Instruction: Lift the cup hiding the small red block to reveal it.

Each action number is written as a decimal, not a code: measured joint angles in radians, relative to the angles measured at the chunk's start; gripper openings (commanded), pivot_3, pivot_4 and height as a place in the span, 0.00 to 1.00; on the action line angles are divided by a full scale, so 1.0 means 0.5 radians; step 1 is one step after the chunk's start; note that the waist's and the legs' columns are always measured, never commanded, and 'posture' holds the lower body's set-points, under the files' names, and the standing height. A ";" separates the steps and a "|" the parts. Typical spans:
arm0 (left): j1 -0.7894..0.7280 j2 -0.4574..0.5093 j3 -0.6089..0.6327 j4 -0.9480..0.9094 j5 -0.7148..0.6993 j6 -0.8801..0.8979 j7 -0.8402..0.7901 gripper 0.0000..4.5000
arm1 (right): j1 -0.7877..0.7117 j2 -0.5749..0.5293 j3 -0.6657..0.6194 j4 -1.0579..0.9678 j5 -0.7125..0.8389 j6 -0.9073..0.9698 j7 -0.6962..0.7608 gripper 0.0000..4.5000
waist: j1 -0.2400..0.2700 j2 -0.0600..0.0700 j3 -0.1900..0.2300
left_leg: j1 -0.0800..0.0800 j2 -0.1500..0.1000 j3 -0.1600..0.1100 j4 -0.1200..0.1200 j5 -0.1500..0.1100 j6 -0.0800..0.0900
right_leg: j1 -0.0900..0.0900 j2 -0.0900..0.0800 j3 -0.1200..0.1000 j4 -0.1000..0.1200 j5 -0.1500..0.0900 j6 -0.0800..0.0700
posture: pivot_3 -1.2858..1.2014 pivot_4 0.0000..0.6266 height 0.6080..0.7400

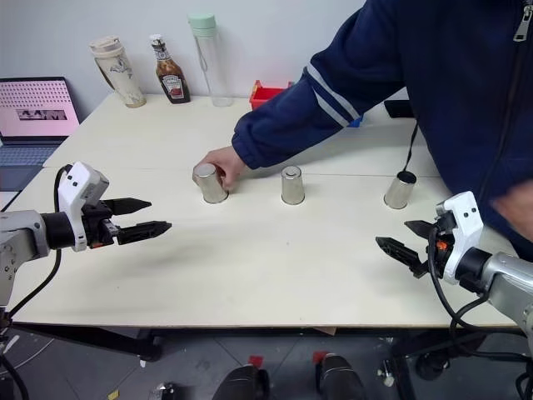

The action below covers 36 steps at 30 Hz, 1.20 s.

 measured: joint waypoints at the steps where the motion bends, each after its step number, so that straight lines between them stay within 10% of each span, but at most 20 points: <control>1: -0.005 0.000 -0.008 0.011 0.002 -0.015 -0.005 0.99 | 0.000 -0.001 0.000 0.003 -0.001 -0.005 0.004 1.00 | 0.000 0.000 0.000 | 0.000 0.000 0.000 0.000 0.000 0.000 | 0.000 0.000 0.000 0.000 0.000 0.000 | 0.52 0.24 1.00; 36: -0.075 0.029 -0.069 0.083 0.040 -0.070 -0.083 0.99 | -0.036 -0.022 0.079 0.055 -0.016 -0.057 0.010 1.00 | 0.001 0.000 0.000 | 0.000 0.000 0.000 0.001 0.000 0.000 | 0.000 0.000 0.000 0.001 0.002 0.003 | 0.52 0.24 1.00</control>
